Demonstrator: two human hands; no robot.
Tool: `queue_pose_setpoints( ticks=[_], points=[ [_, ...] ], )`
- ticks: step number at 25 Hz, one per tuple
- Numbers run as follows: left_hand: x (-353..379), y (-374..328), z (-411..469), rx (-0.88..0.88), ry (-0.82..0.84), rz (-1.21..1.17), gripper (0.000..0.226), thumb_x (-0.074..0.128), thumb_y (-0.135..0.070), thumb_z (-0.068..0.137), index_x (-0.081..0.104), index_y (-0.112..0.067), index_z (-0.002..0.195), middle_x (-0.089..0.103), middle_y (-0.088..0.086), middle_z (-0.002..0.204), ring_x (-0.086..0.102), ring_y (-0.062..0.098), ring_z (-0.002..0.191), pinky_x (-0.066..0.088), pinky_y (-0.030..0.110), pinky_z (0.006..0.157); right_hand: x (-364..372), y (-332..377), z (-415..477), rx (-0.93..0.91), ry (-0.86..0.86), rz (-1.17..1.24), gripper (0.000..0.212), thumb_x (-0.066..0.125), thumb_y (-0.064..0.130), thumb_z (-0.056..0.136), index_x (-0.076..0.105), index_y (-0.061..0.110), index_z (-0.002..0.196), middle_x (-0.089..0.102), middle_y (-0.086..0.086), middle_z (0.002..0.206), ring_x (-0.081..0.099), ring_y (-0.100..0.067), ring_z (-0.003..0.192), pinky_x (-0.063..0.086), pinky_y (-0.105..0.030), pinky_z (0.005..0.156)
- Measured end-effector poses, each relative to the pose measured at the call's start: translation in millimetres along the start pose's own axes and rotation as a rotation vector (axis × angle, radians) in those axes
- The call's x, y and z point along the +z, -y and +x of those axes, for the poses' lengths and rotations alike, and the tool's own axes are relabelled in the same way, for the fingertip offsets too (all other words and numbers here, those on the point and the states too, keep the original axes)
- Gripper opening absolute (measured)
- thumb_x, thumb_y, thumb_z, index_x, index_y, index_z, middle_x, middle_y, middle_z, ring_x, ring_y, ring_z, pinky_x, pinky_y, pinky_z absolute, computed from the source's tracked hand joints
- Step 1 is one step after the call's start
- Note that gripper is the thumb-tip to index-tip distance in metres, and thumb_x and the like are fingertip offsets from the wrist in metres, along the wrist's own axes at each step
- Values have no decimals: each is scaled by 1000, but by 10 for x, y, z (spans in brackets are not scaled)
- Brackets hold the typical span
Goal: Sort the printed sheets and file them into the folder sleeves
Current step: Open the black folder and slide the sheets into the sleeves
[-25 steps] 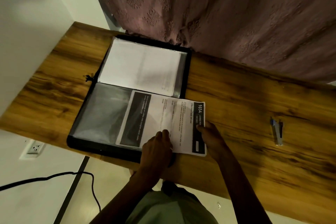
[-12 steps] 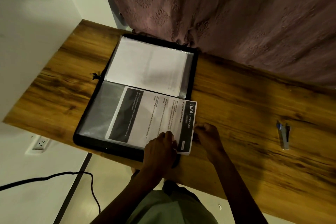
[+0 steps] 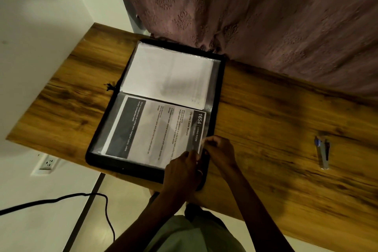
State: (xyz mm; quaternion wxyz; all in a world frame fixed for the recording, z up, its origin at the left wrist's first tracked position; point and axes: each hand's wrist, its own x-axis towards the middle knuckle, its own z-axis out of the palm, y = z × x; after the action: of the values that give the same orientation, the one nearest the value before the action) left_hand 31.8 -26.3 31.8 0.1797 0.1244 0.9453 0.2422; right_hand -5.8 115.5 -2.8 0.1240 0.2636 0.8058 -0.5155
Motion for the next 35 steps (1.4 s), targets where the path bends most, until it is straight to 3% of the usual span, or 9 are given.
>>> queue_pose_setpoints(
  ticks=[3, 7, 14, 17, 22, 27, 31, 35],
  points=[
    [11, 29, 1, 10, 14, -30, 34, 60, -30, 95, 51, -18, 125, 60, -2, 113, 62, 13, 90, 49, 21, 74, 53, -15, -10, -21, 27, 7, 12, 68, 28, 90, 72, 24, 100, 71, 11, 97, 64, 1, 88, 54, -19, 77],
    [26, 79, 23, 43, -16, -34, 30, 61, -28, 96, 54, -16, 122, 63, -1, 107, 64, 13, 86, 53, 22, 74, 141, 36, 48, -78, 55, -13, 11, 71, 23, 88, 75, 26, 98, 72, 12, 97, 63, 3, 87, 54, -21, 84],
    [42, 148, 51, 76, 10, -41, 27, 59, -33, 96, 52, -21, 120, 61, -5, 107, 62, 10, 86, 52, 21, 74, 10, 17, 58, -102, 139, -44, 14, 71, 23, 88, 75, 28, 101, 67, 22, 91, 62, 7, 87, 53, -16, 80],
    [-44, 219, 81, 71, -31, -45, 20, 54, -43, 98, 56, -26, 109, 59, -11, 103, 60, 5, 83, 51, 19, 72, -114, -17, 99, -50, 56, 9, 12, 70, 23, 89, 75, 23, 100, 71, 13, 95, 66, -1, 88, 54, -19, 75],
    [-314, 639, 258, -79, -128, -33, 29, 63, -37, 94, 59, -28, 121, 61, -9, 117, 58, 5, 96, 51, 22, 81, -302, 55, 326, 30, -119, 71, 8, 62, 28, 94, 69, 26, 95, 72, 4, 87, 70, -16, 81, 58, -35, 78],
    [-483, 1031, 471, -169, -92, 95, 46, 61, -44, 94, 51, -25, 135, 46, -1, 141, 49, 18, 122, 50, 31, 93, -284, 345, 824, 46, -250, 23, 19, 63, 31, 92, 66, 20, 107, 69, 0, 104, 64, -17, 89, 57, -39, 79],
    [-544, 1106, 591, -177, -28, 168, 57, 58, -48, 93, 39, -28, 143, 36, -1, 148, 43, 20, 128, 45, 34, 101, -194, 711, 1237, 36, -287, -18, 34, 63, 29, 93, 57, 9, 120, 62, -5, 109, 60, -23, 92, 46, -29, 64],
    [-558, 1141, 682, -163, -7, 152, 61, 59, -45, 93, 33, -28, 146, 33, -1, 149, 42, 20, 129, 46, 37, 101, -149, 805, 1674, 111, -281, 35, 56, 67, 34, 88, 49, 5, 133, 59, -9, 127, 58, -30, 114, 50, -42, 93]
  ],
)
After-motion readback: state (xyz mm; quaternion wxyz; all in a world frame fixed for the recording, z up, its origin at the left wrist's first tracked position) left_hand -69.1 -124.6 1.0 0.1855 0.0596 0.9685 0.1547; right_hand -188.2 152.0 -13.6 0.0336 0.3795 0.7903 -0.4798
